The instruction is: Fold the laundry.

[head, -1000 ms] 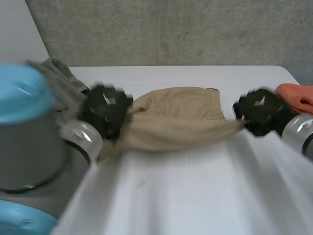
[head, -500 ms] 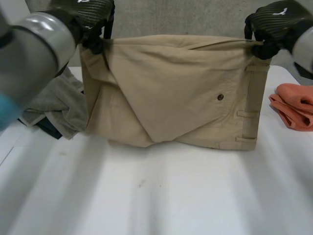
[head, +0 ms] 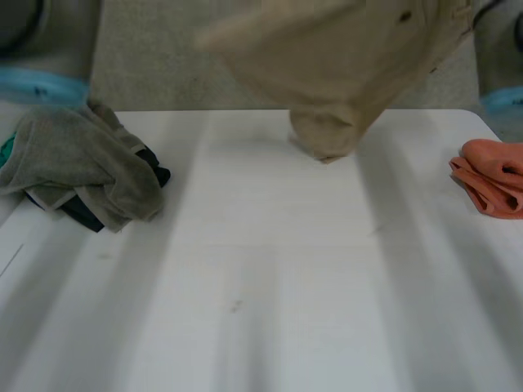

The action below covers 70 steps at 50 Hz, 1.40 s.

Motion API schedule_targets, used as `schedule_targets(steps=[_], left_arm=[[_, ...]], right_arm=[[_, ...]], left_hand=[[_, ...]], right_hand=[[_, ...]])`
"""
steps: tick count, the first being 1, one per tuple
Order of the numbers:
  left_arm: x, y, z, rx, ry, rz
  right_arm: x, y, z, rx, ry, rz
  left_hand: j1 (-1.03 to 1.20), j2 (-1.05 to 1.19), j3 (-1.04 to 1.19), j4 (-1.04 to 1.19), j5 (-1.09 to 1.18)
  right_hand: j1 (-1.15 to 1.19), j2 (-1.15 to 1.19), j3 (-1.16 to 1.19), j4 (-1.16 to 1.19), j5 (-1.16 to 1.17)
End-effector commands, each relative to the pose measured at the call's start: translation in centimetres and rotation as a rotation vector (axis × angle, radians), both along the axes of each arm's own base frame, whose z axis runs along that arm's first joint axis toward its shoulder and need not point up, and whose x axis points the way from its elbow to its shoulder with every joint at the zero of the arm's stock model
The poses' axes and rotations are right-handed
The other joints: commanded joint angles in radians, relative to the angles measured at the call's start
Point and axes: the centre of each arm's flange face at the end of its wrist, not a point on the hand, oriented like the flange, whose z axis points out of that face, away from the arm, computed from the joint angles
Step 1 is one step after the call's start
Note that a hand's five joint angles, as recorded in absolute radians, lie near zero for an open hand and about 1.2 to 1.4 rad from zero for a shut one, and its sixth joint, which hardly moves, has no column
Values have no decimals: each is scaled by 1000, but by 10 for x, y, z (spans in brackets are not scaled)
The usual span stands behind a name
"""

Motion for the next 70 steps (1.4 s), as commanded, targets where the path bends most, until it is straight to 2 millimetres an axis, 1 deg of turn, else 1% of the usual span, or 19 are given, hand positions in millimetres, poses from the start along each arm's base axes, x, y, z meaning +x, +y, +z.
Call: schedule_targets(steps=[1, 3, 6, 8, 12, 20, 40, 42, 44, 45, 46, 47, 51, 55, 56, 59, 63, 67, 70], left_arm=[[-7, -9, -97, 291, -108, -20], [-12, -11, -129, 375, -140, -39], [-16, -11, -170, 515, -155, -65], [-18, -10, -188, 594, -150, -78], [-18, -7, -231, 809, -125, -90], [-17, 5, -268, 1059, -84, -84], [-38, 16, -300, 1271, 69, -129], [-40, 20, -302, 1297, 70, -129], [-40, 23, -303, 1312, 69, -124], [-39, 24, -302, 1316, 72, -105], [-37, 24, -300, 1312, 76, -90], [-34, 23, -297, 1301, 84, -72], [-10, 15, -254, 1199, 133, 33], [17, 22, -187, 1053, 107, 39], [26, 30, -158, 981, 80, 20], [41, 55, -102, 818, 32, -19], [53, 87, -52, 646, -17, -53], [52, 91, -48, 616, -83, -37], [46, 75, -70, 686, -149, -7]], right_arm=[[-2, -7, -82, 237, 116, 26], [-1, -2, -101, 290, 144, 46], [2, 7, -113, 327, 176, 80], [5, 13, -115, 340, 192, 95], [13, 32, -110, 347, 249, 117], [23, 68, -86, 359, 324, 145], [32, 145, -46, 368, 320, 225], [31, 151, -42, 362, 312, 230], [30, 153, -39, 359, 305, 227], [28, 152, -37, 354, 299, 218], [27, 151, -37, 354, 298, 213], [26, 149, -37, 354, 295, 206], [18, 132, -41, 366, 294, 157], [3, 108, -46, 390, 298, 87], [-3, 100, -49, 405, 299, 66], [-12, 91, -54, 435, 304, 39], [-21, 84, -58, 473, 309, 15], [-23, 81, -65, 500, 316, 9], [-20, 79, -75, 531, 334, 22]], left_hand=[[257, 199, 208, 202, 209], [155, 98, 107, 100, 108], [-712, -769, -760, -766, -759], [-838, -895, -886, -893, -885], [-853, -910, -901, -908, -900], [-906, -963, -954, -961, -953], [-965, -1022, -1014, -1020, -1012], [-892, -949, -940, -946, -939], [-593, -651, -642, -648, -641], [-86, -143, -134, -141, -133], [195, 138, 147, 140, 148], [256, 199, 207, 201, 209], [257, 199, 208, 202, 209], [257, 199, 208, 202, 209], [257, 199, 208, 202, 209], [257, 199, 208, 202, 209], [257, 199, 208, 202, 209], [257, 199, 208, 202, 209], [257, 199, 208, 202, 209]], right_hand=[[289, 232, 205, 202, 211], [289, 232, 205, 202, 211], [289, 232, 205, 202, 211], [289, 232, 205, 202, 211], [289, 232, 205, 202, 211], [289, 232, 205, 202, 211], [289, 232, 205, 202, 211], [289, 232, 205, 202, 211], [289, 232, 205, 202, 211], [289, 232, 205, 202, 211], [289, 232, 205, 202, 211], [289, 232, 205, 202, 211], [289, 232, 205, 202, 211], [289, 232, 205, 202, 211], [289, 232, 205, 202, 211], [289, 232, 205, 202, 211], [289, 232, 205, 202, 211], [289, 232, 205, 202, 211], [289, 232, 205, 202, 211]])
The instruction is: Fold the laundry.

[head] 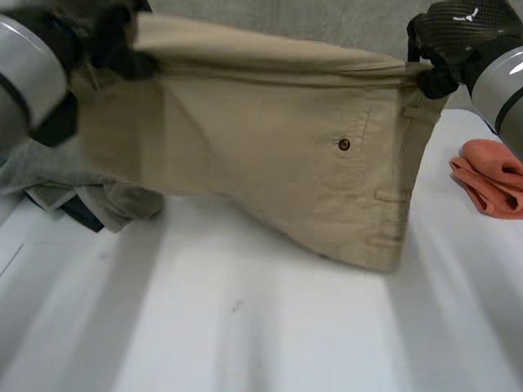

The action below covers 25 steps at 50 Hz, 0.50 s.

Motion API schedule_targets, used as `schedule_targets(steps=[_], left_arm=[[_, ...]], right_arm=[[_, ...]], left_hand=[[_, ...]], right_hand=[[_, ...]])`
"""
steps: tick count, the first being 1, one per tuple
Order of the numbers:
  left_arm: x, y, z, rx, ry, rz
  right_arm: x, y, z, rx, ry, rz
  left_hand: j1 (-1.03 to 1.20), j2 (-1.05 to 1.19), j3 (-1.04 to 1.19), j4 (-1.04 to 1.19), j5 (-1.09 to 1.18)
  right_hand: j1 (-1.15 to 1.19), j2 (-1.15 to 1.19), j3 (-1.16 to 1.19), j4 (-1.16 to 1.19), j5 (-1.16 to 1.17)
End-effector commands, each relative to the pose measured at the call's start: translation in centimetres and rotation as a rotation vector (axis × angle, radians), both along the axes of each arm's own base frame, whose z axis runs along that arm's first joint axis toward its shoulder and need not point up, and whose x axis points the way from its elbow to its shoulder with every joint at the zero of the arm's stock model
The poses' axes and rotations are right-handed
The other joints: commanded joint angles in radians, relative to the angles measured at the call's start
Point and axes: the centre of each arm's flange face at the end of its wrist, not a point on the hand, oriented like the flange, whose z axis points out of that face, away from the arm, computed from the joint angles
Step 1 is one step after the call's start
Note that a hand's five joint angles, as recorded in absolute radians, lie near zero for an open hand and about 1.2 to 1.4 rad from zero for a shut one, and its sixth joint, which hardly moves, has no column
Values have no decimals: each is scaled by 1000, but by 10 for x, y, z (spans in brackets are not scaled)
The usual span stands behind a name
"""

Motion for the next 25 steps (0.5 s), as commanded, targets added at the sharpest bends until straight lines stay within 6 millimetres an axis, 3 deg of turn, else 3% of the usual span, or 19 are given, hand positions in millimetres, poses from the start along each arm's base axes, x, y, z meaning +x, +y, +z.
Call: schedule_targets(steps=[1, 7, 10, 12, 13, 17, 18, 20, 21, 25], left_arm=[[-9, -15, -22, 50, -140, -5], [-26, -71, -81, 171, -238, 39], [-33, -97, -92, 152, -236, 48], [-38, -108, -89, 113, -221, 40], [-40, -112, -83, 78, -209, 37], [-46, -128, -25, -205, -106, 46], [-43, -131, 3, -334, -46, 72], [-40, -130, 30, -459, 14, 96], [-36, -128, 53, -566, 69, 111], [-33, -121, 82, -731, 142, 98]], right_arm=[[3, -5, -19, 64, 26, 10], [16, -18, -52, 121, 45, 30], [30, -31, -61, 70, 22, 47], [38, -38, -58, 12, -5, 53], [41, -43, -54, -29, -27, 51], [57, -64, -19, -289, -159, 27], [59, -70, 0, -399, -217, 11], [60, -73, 24, -526, -284, -4], [59, -74, 41, -607, -329, -10], [58, -71, 68, -718, -390, -10]], left_hand=[[234, 204, 213, 202, 241], [234, 204, 213, 202, 241], [234, 204, 213, 202, 241], [234, 204, 213, 202, 241], [234, 204, 213, 202, 241], [234, 204, 213, 202, 241], [234, 204, 213, 202, 241], [234, 204, 213, 202, 241], [234, 204, 213, 202, 241], [234, 204, 213, 202, 241]], right_hand=[[289, 222, 197, 202, 211], [289, 222, 197, 202, 211], [289, 222, 197, 202, 211], [289, 222, 197, 202, 211], [289, 222, 197, 202, 211], [289, 222, 197, 202, 211], [289, 222, 197, 202, 211], [289, 222, 197, 202, 211], [289, 222, 197, 202, 211], [289, 222, 197, 202, 211]])
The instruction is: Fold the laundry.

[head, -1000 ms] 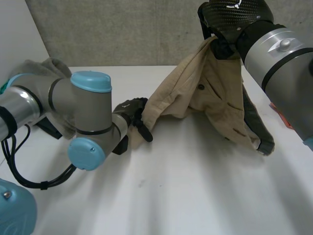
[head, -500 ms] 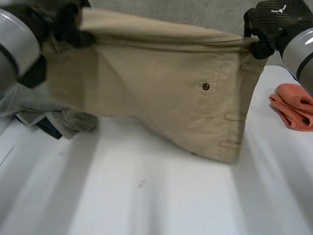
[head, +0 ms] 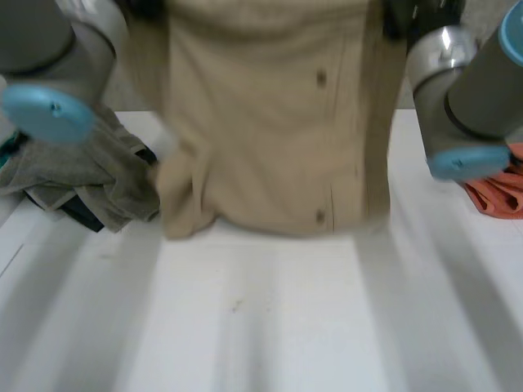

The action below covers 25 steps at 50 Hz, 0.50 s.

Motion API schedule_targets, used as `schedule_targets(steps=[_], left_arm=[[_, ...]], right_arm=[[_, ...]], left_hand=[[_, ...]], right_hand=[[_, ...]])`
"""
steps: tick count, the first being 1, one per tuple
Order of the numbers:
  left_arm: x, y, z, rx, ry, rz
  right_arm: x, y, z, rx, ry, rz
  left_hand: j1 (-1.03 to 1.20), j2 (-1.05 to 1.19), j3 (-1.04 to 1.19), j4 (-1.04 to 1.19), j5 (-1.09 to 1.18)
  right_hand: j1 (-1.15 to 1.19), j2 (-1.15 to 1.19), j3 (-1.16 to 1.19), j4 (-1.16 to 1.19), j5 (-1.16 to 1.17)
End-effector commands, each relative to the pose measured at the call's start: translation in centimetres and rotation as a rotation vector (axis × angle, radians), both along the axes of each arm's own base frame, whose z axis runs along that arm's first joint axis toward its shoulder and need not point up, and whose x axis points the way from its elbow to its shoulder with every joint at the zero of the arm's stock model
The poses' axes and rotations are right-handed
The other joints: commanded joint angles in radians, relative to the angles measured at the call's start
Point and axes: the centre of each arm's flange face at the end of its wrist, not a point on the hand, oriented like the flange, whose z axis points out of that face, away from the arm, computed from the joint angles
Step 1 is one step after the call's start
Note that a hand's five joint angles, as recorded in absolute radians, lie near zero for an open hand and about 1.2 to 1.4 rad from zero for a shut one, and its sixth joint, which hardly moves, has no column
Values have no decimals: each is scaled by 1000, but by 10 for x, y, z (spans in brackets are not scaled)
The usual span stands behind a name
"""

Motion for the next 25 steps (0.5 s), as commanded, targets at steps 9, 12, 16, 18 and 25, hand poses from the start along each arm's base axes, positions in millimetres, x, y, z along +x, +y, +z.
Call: schedule_targets(steps=[9, 12, 16, 18, 25], left_arm=[[12, 6, 18, -169, 74, -41], [10, 4, -18, -51, 47, -43], [4, 6, -75, 115, -7, -48], [-1, 9, -114, 217, -49, -53], [-7, 35, -205, 502, -176, -61]], right_arm=[[9, -11, 27, -116, -78, 80], [11, -20, -5, -21, -24, 99], [14, -26, -62, 149, 68, 137], [13, -25, -104, 277, 131, 158], [-7, -10, -196, 548, 321, 142]], left_hand=[[234, 200, 209, 199, 241], [234, 200, 209, 199, 241], [234, 200, 209, 199, 241], [234, 200, 209, 199, 241], [234, 200, 209, 199, 241]], right_hand=[[289, 222, 197, 201, 211], [289, 222, 197, 201, 211], [289, 222, 197, 201, 211], [289, 222, 197, 201, 211], [289, 222, 197, 201, 211]])
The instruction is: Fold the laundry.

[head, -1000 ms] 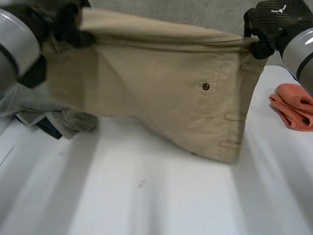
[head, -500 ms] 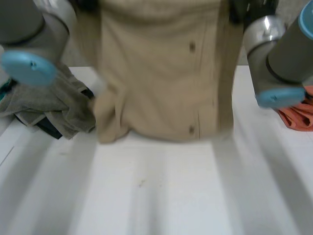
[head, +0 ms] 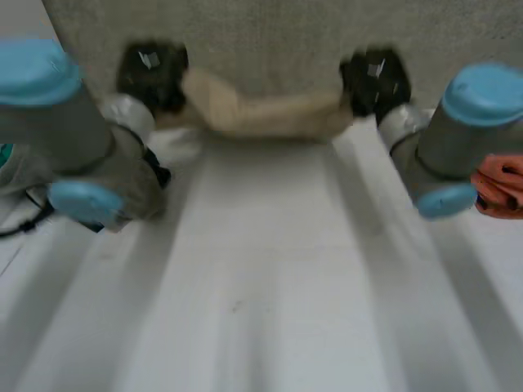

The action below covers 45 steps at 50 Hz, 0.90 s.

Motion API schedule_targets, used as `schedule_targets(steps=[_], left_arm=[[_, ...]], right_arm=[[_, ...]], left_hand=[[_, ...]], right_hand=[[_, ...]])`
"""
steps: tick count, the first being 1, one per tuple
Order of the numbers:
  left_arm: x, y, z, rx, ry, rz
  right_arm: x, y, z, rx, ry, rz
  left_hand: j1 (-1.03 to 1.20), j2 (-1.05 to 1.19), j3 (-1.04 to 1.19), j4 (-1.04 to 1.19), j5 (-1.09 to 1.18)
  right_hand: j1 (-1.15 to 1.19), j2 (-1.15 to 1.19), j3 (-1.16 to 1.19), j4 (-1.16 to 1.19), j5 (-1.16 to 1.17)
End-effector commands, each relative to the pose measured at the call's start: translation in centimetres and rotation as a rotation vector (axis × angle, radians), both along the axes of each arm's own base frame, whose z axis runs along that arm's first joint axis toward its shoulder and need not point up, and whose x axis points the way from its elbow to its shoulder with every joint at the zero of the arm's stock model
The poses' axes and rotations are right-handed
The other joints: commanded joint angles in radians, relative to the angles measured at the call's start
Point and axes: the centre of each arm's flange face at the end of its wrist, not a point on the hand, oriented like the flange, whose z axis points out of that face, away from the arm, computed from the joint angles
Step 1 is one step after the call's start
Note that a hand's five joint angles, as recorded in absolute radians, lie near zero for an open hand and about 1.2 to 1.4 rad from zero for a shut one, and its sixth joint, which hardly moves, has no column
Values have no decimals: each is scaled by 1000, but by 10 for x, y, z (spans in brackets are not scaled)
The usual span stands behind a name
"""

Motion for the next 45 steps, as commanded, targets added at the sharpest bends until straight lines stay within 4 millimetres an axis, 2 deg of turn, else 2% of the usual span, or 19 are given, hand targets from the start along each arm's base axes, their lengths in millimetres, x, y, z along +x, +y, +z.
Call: schedule_targets(steps=[1, 6, 7, 10, 11, 13, 14, 15, 17, 21, 26, 31, 34, 35, 37, 38, 41, 42, 45], left_arm=[[-2, 34, -84, 298, -147, -11], [4, 75, -91, 480, -247, -38], [7, 90, -90, 538, -284, -52], [12, 113, -88, 617, -337, -74], [16, 128, -87, 669, -375, -88], [20, 143, -85, 718, -411, -106], [24, 158, -84, 767, -446, -125], [26, 163, -83, 783, -456, -130], [33, 187, -80, 857, -496, -176], [34, 216, -75, 938, -525, -279], [31, 237, -72, 1013, -557, -368], [26, 220, -68, 963, -578, -324], [23, 188, -65, 867, -554, -238], [20, 172, -61, 806, -530, -202], [15, 155, -58, 742, -503, -180], [9, 138, -57, 678, -474, -161], [2, 110, -57, 589, -431, -126], [-3, 91, -58, 543, -402, -107], [-10, 67, -56, 490, -376, -89]], right_arm=[[-25, 21, -88, 265, 229, -10], [-45, 47, -83, 384, 329, -15], [-52, 59, -79, 432, 370, -14], [-63, 76, -70, 496, 437, -2], [-71, 89, -64, 543, 490, 10], [-84, 110, -56, 618, 583, 36], [-89, 117, -53, 638, 617, 45], [-94, 123, -50, 658, 650, 58], [-112, 150, -41, 747, 785, 113], [-128, 171, -35, 808, 908, 197], [-132, 172, -35, 796, 934, 235], [-126, 158, -43, 797, 867, 195], [-117, 141, -46, 749, 765, 131], [-111, 130, -47, 713, 699, 96], [-106, 119, -48, 672, 633, 58], [-102, 108, -47, 624, 574, 21], [-96, 92, -46, 546, 493, -28], [-91, 82, -46, 493, 442, -56], [-83, 69, -48, 424, 387, -85]], left_hand=[[235, 200, 209, 198, 241], [235, 200, 209, 198, 241], [235, 200, 209, 198, 241], [235, 200, 209, 198, 241], [235, 200, 209, 198, 241], [235, 200, 209, 198, 241], [235, 200, 209, 198, 241], [235, 200, 209, 198, 241], [235, 200, 209, 198, 241], [235, 200, 209, 198, 241], [235, 200, 209, 198, 241], [235, 200, 209, 198, 241], [235, 200, 209, 198, 241], [235, 200, 209, 198, 241], [235, 200, 209, 198, 241], [235, 200, 209, 198, 241], [235, 200, 209, 198, 241], [235, 200, 209, 198, 241], [235, 200, 209, 198, 241]], right_hand=[[289, 222, 197, 201, 212], [289, 222, 197, 201, 212], [289, 222, 197, 201, 212], [289, 222, 197, 201, 212], [289, 222, 197, 201, 212], [289, 222, 197, 201, 212], [289, 222, 197, 201, 212], [289, 222, 197, 201, 212], [289, 222, 197, 201, 212], [289, 222, 197, 201, 212], [289, 222, 197, 201, 212], [289, 222, 197, 201, 212], [289, 222, 197, 201, 212], [289, 222, 197, 201, 212], [289, 222, 197, 201, 212], [289, 222, 197, 201, 212], [289, 222, 197, 201, 212], [289, 222, 197, 201, 212], [289, 222, 197, 201, 212]])
